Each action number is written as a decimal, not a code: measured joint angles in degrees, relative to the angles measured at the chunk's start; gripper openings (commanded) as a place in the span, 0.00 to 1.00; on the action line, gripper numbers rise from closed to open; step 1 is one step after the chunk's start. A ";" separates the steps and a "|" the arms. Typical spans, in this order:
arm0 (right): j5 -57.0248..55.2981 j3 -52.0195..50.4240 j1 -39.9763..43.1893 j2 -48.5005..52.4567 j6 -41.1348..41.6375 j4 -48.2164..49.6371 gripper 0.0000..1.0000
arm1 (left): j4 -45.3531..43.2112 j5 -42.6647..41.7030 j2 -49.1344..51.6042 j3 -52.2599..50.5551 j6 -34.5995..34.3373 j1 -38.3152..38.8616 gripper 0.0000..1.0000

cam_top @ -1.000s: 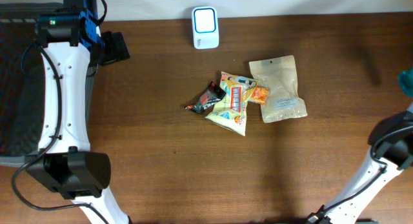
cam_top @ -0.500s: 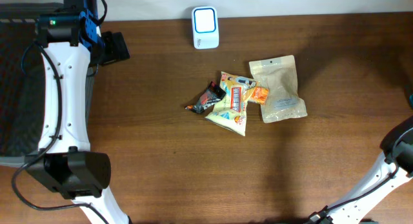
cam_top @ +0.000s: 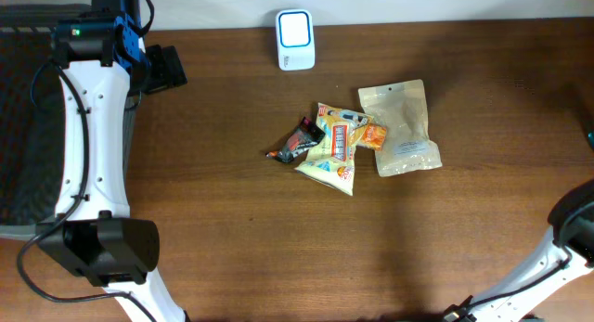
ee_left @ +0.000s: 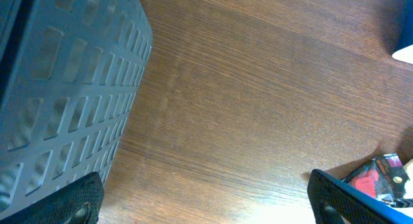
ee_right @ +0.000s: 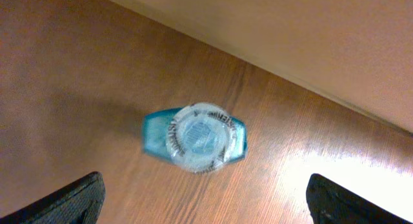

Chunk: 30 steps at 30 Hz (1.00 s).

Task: Scan the item barcode
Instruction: 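Reach the right gripper to the yellow snack bag and grasp it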

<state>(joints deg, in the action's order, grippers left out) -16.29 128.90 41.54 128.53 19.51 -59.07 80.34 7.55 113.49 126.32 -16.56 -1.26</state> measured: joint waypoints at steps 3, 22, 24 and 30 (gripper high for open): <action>9.90 0.20 0.00 -5.86 0.02 -1.86 0.98 | -0.02 0.00 0.00 0.00 0.00 0.00 0.99; 32.83 -1.68 -47.74 -9.92 -16.72 -28.13 0.86 | 0.00 0.00 0.00 0.00 0.00 0.00 0.99; 30.23 -5.77 -53.00 -7.76 -16.92 -26.91 0.63 | 0.00 -0.02 0.00 0.00 0.00 0.00 0.99; 28.06 -22.75 -60.48 -5.40 -17.07 -18.80 0.50 | 0.02 -0.02 0.00 0.00 0.00 0.00 0.99</action>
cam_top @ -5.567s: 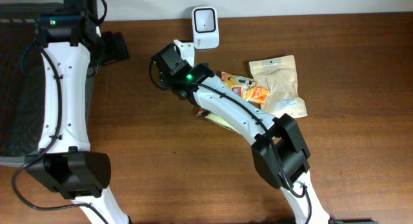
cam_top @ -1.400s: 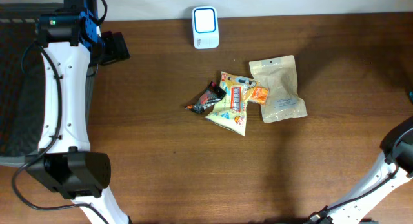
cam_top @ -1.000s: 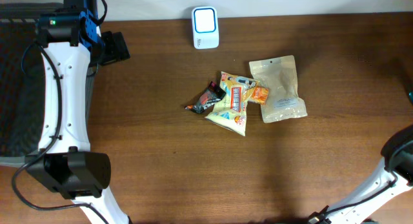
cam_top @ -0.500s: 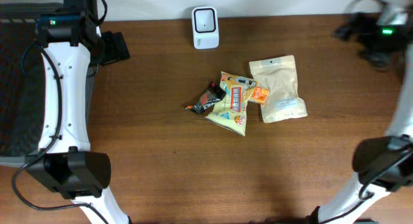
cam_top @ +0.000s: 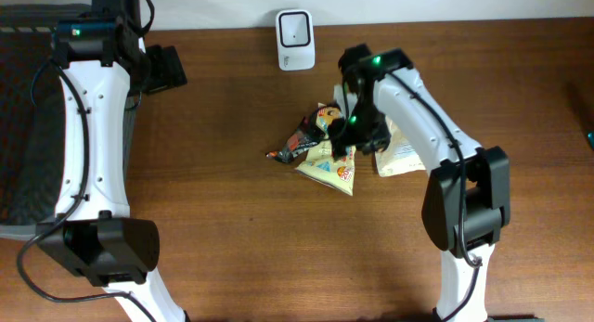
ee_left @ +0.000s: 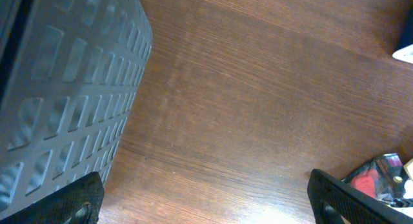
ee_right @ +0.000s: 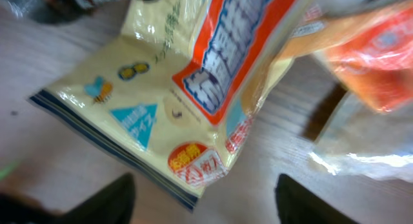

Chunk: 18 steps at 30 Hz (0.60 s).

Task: Scan the item barcode
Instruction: 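Reach the right gripper to the yellow snack bag and grasp it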

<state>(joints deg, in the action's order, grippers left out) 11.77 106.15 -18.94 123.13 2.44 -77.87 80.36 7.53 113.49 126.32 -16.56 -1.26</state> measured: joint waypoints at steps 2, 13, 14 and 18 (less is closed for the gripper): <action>-0.09 -5.03 -0.17 0.11 1.03 3.10 0.14 | -0.04 0.02 0.00 0.00 0.00 0.00 0.99; 7.21 -14.67 -5.60 -0.31 9.42 8.26 0.04 | -0.02 0.02 0.00 0.00 0.00 0.00 0.99; 7.89 -14.67 -7.04 -0.70 9.60 8.26 0.04 | -0.02 0.02 0.00 0.00 0.00 0.00 0.99; 9.66 -13.31 -12.02 -2.21 9.79 7.15 0.25 | -0.02 0.02 0.00 0.00 0.00 0.00 0.99</action>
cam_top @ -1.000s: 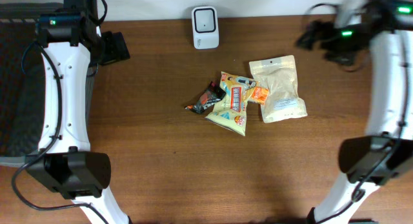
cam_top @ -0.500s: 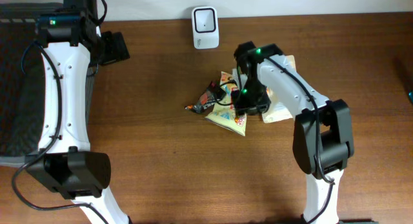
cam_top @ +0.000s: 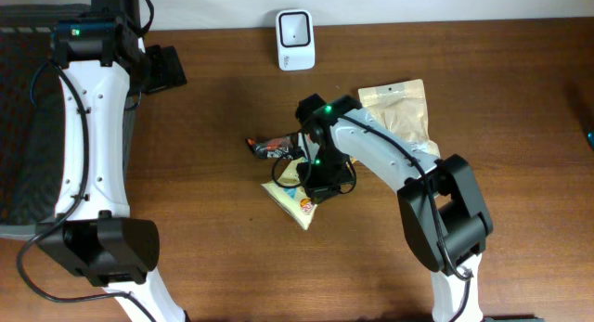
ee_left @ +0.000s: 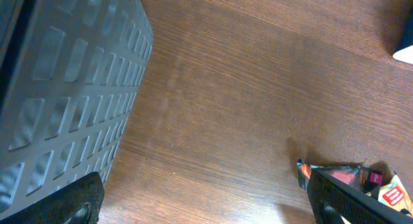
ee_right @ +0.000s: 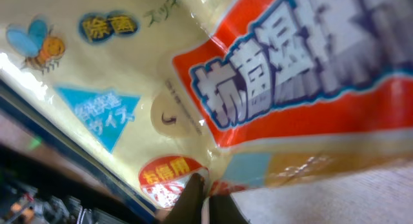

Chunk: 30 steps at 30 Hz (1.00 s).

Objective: Scan the item barcode

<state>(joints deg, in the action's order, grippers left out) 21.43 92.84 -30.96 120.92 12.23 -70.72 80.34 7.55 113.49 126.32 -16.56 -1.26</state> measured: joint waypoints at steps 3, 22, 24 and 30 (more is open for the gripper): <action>-1.64 6.25 0.81 -0.17 0.24 -3.80 0.75 | -0.02 0.00 0.00 0.00 0.00 0.00 0.99; -13.81 -8.26 6.82 -2.49 -0.22 21.24 0.04 | 0.00 0.00 0.00 0.00 0.00 0.00 0.99; -17.22 -7.54 7.39 -2.99 3.76 15.08 0.04 | 0.00 0.00 0.00 0.00 0.00 0.00 0.99; -21.94 -1.27 7.96 -10.84 10.29 6.97 0.12 | 0.00 0.00 0.00 0.00 0.00 0.00 0.99</action>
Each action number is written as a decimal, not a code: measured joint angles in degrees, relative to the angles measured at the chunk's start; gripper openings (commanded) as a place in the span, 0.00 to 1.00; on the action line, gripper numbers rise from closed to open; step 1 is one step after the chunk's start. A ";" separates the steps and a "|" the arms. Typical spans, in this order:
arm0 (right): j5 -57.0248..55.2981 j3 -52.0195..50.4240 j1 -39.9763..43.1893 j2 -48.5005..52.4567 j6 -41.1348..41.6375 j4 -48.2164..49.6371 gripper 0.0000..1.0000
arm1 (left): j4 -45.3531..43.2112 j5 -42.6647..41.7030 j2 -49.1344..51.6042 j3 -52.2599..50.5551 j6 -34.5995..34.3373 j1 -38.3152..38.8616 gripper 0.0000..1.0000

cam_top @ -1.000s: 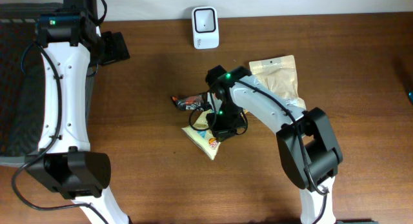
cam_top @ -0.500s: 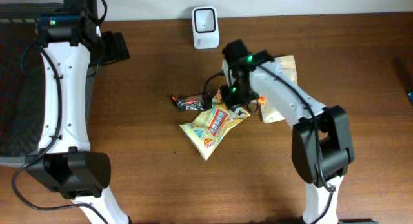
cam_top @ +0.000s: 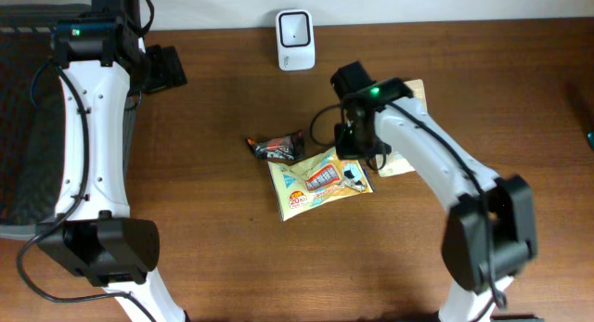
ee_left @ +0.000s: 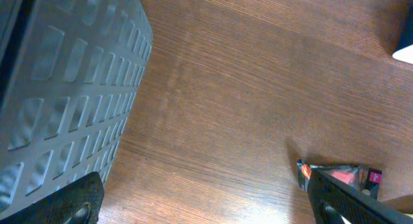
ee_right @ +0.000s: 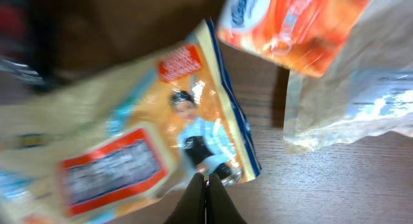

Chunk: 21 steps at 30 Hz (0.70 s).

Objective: Scan the item barcode

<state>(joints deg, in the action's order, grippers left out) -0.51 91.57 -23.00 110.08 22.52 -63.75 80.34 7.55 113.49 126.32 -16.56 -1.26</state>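
The white barcode scanner (cam_top: 295,28) stands at the table's back edge. A yellow snack bag (cam_top: 318,181) with a red label sits mid-table, printed face up; in the right wrist view the yellow bag (ee_right: 129,140) is blurred at its left. My right gripper (cam_top: 356,151) is at the bag's right edge. Its fingertips (ee_right: 206,180) are pressed together on the bag's rim, shut on it. My left gripper (ee_left: 203,195) is open over bare wood at the far left, holding nothing.
A black and red wrapper (cam_top: 277,148) lies left of the bag. An orange packet (ee_right: 290,24) and a beige pouch (cam_top: 410,127) lie to its right, partly under my right arm. A grey slatted basket (ee_left: 64,88) stands at the table's left.
My right gripper has moved right and toward the back, still shut on the yellow bag. The bag has turned and now lies lengthwise left to right. The wrapper and left arm stayed put.
At first my right gripper was open over a blue bottle off to the far right, with the items piled mid-table. Then it was open over the yellow bag. Then it was shut on the bag, which sat further left with the wrapper. Now the bag is turned.
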 measured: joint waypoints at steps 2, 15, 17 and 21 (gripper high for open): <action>3.23 0.66 0.00 -2.58 1.16 0.07 0.31 | 0.00 0.00 0.00 0.00 0.00 0.00 0.99; 7.30 0.68 0.00 -2.56 1.73 5.18 0.99 | 9.31 -23.78 0.00 0.00 0.39 2.47 0.98; 7.28 0.68 0.00 -2.56 1.57 5.46 0.99 | 11.19 -24.30 0.00 -0.04 1.60 5.88 0.84; 7.30 0.68 0.00 -2.56 1.49 5.55 0.99 | 10.14 -20.98 0.00 -2.51 3.10 15.58 0.77</action>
<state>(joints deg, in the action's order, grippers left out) 6.79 92.25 -23.00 107.53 24.01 -58.19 90.48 -13.43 113.49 123.81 -13.45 14.33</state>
